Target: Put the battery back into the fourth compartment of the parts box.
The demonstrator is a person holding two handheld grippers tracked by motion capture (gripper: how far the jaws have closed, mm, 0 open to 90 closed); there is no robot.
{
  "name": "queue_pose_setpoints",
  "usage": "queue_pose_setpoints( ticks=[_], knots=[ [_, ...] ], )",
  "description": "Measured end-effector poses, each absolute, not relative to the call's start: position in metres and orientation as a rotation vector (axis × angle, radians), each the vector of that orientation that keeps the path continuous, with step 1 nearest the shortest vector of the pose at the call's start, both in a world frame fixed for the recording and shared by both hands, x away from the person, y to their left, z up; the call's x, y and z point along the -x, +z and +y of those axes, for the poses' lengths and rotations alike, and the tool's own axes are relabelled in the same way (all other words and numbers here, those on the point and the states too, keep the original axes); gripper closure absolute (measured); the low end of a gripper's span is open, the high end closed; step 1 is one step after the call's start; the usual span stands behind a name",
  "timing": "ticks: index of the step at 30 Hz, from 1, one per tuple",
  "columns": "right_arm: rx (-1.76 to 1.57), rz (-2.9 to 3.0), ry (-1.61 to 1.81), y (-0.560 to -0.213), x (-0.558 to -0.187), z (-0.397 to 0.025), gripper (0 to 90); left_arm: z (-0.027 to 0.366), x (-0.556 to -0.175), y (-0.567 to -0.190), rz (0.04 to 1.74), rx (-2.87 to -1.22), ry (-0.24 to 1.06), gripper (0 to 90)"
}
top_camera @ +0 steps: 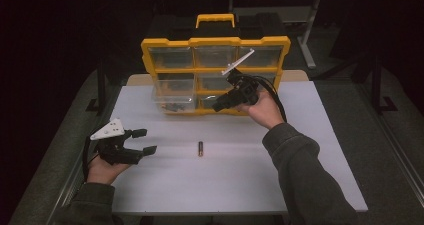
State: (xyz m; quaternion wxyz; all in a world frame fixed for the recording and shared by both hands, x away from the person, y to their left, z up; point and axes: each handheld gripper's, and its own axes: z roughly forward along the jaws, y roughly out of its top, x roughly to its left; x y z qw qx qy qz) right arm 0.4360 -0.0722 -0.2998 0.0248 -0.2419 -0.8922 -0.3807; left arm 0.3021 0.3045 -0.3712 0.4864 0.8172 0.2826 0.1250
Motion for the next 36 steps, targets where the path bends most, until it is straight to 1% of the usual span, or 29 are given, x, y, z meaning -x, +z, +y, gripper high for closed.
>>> queue_pose_setpoints(
  ticks=[13, 30, 36],
  knots=[
    [0.739, -2.745, -1.158, -0.320, -0.425, -0.065, 53.7, 0.305, -0.302, -0.371, 0.684, -1.987, 0.309, 25.5],
    [0.788, -2.726, -1.093, -0.358, -0.412, -0.052, 45.9, 0.306, -0.302, -0.371, 0.684, -1.989, 0.309, 25.4],
    [0.786, -2.739, -1.073, -0.377, -0.409, -0.044, 42.5, 0.306, -0.303, -0.371, 0.678, -2.001, 0.311, 25.4]
  ],
)
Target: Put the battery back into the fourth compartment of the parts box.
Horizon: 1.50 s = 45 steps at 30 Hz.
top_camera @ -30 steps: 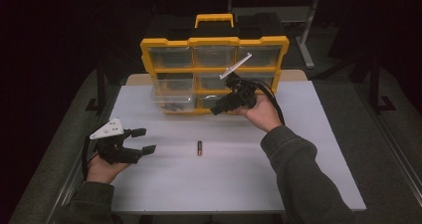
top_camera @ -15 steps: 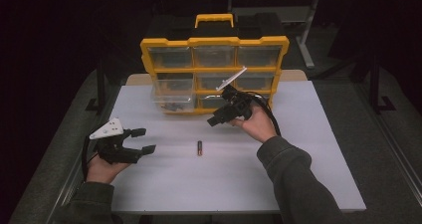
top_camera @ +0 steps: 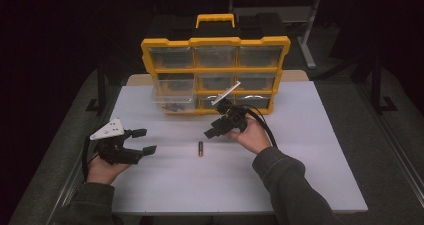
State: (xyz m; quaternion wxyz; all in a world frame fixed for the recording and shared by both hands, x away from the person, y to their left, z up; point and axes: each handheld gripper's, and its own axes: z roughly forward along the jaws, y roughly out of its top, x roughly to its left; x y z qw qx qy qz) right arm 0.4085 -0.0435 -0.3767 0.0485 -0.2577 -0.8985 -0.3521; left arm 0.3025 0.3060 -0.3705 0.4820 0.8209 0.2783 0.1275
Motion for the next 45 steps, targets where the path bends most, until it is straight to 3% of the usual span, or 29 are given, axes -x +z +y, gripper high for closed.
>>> queue_pose_setpoints(
  ticks=[9, 27, 35, 45],
  knots=[
    [0.809, -2.735, -1.034, -0.401, -0.401, -0.027, 38.2, 0.306, -0.303, -0.371, 0.677, -2.000, 0.311, 25.5],
    [0.910, -2.744, -0.926, -0.430, -0.395, -0.002, 42.3, 0.305, -0.302, -0.371, 0.682, -1.999, 0.304, 25.5],
    [0.920, -2.768, -0.908, -0.433, -0.392, 0.005, 48.1, 0.306, -0.302, -0.371, 0.683, -1.999, 0.306, 25.5],
    [0.876, -2.898, -0.889, -0.433, -0.384, 0.005, 66.5, 0.306, -0.303, -0.370, 0.672, -2.002, 0.314, 25.4]
  ],
)
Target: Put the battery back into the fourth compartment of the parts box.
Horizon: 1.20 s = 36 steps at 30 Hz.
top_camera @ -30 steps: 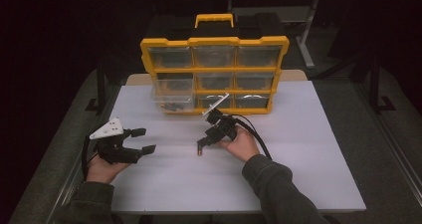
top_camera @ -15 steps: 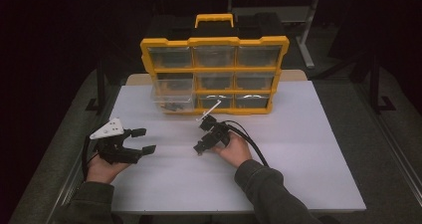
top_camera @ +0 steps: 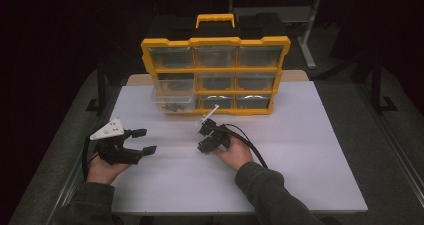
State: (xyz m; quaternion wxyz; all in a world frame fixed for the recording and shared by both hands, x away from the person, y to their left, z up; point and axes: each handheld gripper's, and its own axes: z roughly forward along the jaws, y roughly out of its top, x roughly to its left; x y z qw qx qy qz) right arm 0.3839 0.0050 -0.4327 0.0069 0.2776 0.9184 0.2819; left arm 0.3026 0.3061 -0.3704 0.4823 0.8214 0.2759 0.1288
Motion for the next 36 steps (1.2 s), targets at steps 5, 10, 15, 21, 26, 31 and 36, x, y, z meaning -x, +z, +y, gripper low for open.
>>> queue_pose_setpoints(
  ticks=[5, 10, 15, 21, 26, 31, 36],
  knots=[
    [-0.860, 2.867, 0.898, -0.434, -0.386, 0.001, 74.9, 0.306, -0.303, -0.370, 0.670, -2.003, 0.315, 25.4],
    [-0.910, 2.887, 0.966, -0.437, -0.395, -0.006, 75.6, 0.307, -0.302, -0.370, 0.673, -2.002, 0.312, 25.4],
    [-0.947, 2.924, 1.003, -0.438, -0.400, -0.010, 75.9, 0.307, -0.303, -0.371, 0.672, -2.006, 0.313, 25.4],
    [-0.939, 2.946, 0.993, -0.436, -0.402, -0.014, 75.9, 0.307, -0.303, -0.371, 0.675, -2.004, 0.311, 25.2],
    [-0.878, 2.969, 1.013, -0.432, -0.404, -0.019, 76.0, 0.307, -0.303, -0.371, 0.674, -2.010, 0.311, 25.2],
    [-0.839, 2.973, 1.062, -0.423, -0.407, -0.025, 76.0, 0.307, -0.303, -0.372, 0.677, -2.000, 0.312, 25.2],
    [-0.842, 2.978, 1.095, -0.415, -0.408, -0.033, 76.0, 0.306, -0.303, -0.371, 0.683, -2.001, 0.310, 25.2]
  ],
)
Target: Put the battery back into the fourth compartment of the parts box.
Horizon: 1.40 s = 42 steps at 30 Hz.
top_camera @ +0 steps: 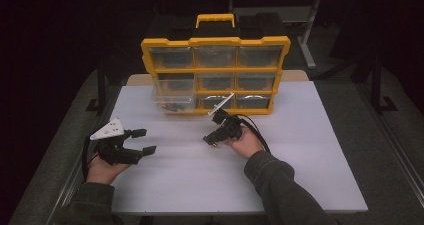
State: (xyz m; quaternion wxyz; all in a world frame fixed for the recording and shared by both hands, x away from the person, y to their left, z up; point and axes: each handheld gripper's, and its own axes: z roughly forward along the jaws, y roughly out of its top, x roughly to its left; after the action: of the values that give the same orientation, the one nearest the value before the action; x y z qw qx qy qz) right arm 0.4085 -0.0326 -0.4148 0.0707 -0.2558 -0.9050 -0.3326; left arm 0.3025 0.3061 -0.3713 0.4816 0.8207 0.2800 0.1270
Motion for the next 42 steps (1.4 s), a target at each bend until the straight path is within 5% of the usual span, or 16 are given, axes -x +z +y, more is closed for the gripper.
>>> queue_pose_setpoints(
  ticks=[42],
  knots=[
    [0.692, -2.730, -1.053, -0.371, -0.420, -0.057, 76.0, 0.307, -0.302, -0.371, 0.689, -1.992, 0.313, 25.2]
  ],
)
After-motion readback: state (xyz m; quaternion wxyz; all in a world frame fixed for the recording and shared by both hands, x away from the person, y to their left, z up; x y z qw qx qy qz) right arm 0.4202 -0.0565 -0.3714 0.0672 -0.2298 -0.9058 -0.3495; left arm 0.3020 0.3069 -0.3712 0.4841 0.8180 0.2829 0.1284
